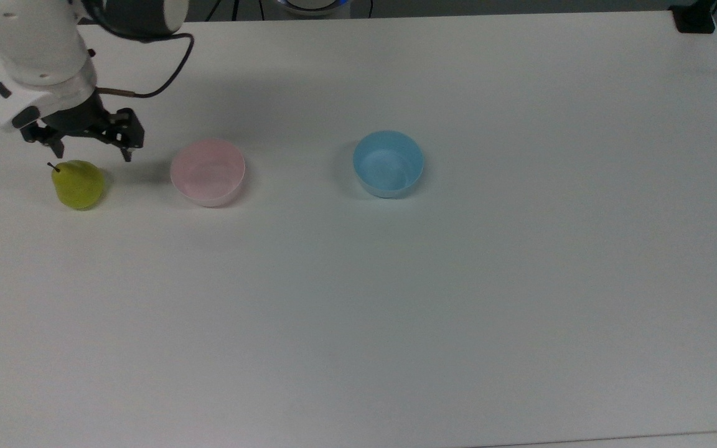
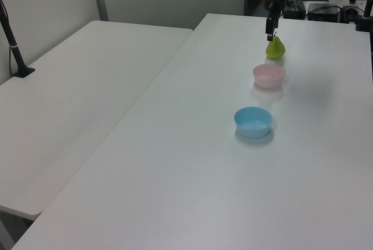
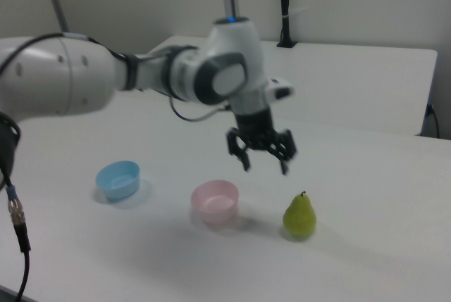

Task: Pick up a pear from the bowl
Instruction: 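Open the gripper, release the pear, and raise the gripper away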

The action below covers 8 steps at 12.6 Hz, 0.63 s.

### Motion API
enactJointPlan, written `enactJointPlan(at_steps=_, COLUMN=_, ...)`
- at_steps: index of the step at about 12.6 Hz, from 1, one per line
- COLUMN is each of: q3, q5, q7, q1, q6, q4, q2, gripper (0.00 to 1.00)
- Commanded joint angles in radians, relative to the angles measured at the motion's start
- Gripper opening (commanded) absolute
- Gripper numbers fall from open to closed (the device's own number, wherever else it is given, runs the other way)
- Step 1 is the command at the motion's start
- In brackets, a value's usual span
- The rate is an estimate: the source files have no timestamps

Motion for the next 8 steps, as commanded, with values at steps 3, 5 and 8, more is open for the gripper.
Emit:
enactJointPlan(at_steps=3, q3=-0.009, q5=0.003, q7=0.314, q1=0.259, q6=-0.145, q4=-0.021, q2=-0.148, gripper=1.0)
enactJointPlan(at_steps=5, q3=-0.009, q5=0.003, q7=0.4, q1=0.334, q6=-0.21, q4=-0.021, q2=-0.199, gripper=1.0)
enactJointPlan(at_steps=8, q3=-0.008, q5=0.041, q7=0.456, q1=0.391, q6=-0.305, q4=-0.035, q2=-0.286, gripper=1.0)
